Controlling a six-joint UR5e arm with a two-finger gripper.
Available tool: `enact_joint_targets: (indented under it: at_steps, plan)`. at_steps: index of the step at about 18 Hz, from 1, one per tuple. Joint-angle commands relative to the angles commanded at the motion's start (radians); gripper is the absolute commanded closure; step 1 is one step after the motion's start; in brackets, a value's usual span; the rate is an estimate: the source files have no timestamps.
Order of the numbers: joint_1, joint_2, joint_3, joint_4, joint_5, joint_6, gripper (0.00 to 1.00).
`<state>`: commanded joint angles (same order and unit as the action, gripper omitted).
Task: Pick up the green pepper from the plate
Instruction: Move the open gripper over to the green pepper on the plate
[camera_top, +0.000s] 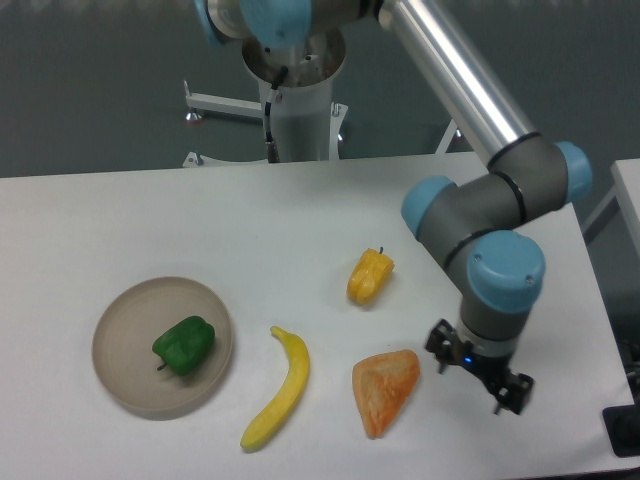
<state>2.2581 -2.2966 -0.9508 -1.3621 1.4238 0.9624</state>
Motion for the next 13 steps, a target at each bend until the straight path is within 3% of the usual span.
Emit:
enact_joint_targets:
  at_steps: [2, 6, 13]
  plan:
    - [-0.015, 0.06, -0.061, 0.005, -0.046, -0.092, 0.0]
    - [-0.06, 0.152, -0.157, 0.002, -0.078, -0.14, 0.0]
    - [-0.075, 0.166, -0.184, 0.014, -0.103, -0.18, 0.0]
